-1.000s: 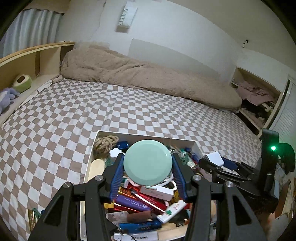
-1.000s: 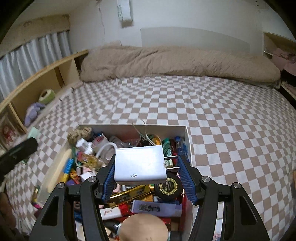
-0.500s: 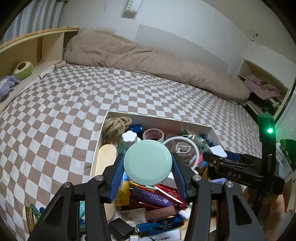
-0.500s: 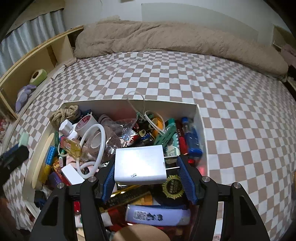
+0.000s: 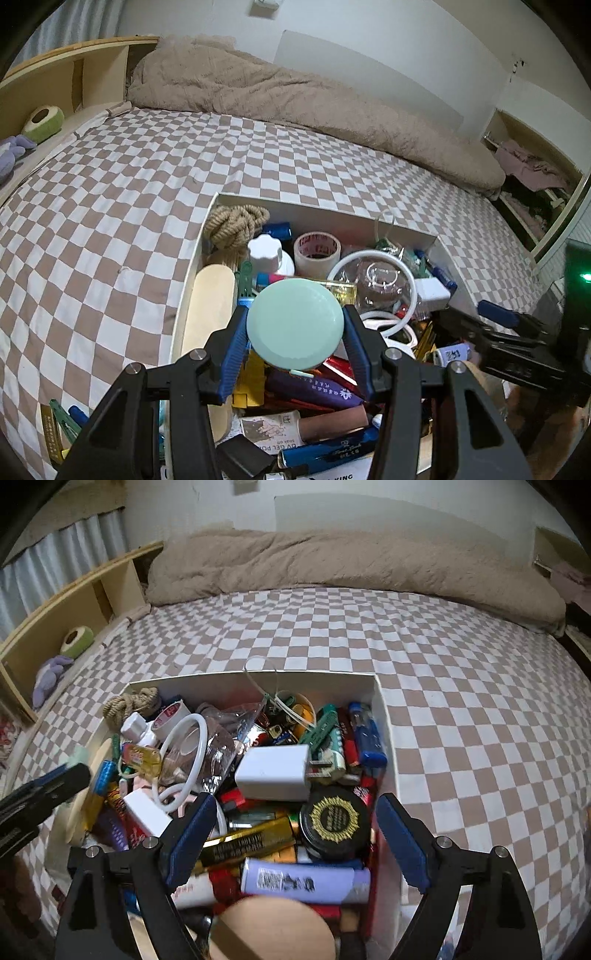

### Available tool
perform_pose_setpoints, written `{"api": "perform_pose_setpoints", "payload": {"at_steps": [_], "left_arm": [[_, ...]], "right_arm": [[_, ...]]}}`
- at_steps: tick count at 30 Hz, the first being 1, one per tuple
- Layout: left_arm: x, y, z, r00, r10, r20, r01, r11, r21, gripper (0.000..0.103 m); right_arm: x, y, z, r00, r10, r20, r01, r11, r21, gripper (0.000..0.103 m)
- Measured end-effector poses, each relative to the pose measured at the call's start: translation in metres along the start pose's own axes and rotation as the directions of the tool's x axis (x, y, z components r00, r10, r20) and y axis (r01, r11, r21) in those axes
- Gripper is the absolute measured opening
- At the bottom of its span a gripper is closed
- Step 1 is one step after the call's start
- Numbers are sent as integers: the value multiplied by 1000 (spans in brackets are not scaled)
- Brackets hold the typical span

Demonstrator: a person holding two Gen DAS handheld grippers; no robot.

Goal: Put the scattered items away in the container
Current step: 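Open right gripper to drop charger while left gripper releases compact into box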

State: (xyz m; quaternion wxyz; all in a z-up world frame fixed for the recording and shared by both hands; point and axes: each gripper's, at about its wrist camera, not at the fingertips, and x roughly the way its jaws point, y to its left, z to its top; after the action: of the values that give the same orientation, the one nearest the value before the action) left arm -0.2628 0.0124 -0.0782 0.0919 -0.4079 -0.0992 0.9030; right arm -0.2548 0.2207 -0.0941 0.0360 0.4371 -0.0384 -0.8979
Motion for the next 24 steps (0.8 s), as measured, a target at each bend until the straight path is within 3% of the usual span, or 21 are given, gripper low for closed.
{"api": "perform_pose_setpoints", "payload": {"at_steps": [6,17,24], "left_arm": [[9,-4,-9,999,37,-26,-36,999,32,50],[25,-16,-18,985,169,-28,-164,976,146,50],[30,-18,-17,986,167,-16,-162,970,179,50]], "right_arm": [[-7,-12,-8,999,28,19,-29,998,56,88],[-17,-10,-12,996,74,52,-78,994,82,88],[-13,-13,-15,996,82,44,-86,992,92,88]]}}
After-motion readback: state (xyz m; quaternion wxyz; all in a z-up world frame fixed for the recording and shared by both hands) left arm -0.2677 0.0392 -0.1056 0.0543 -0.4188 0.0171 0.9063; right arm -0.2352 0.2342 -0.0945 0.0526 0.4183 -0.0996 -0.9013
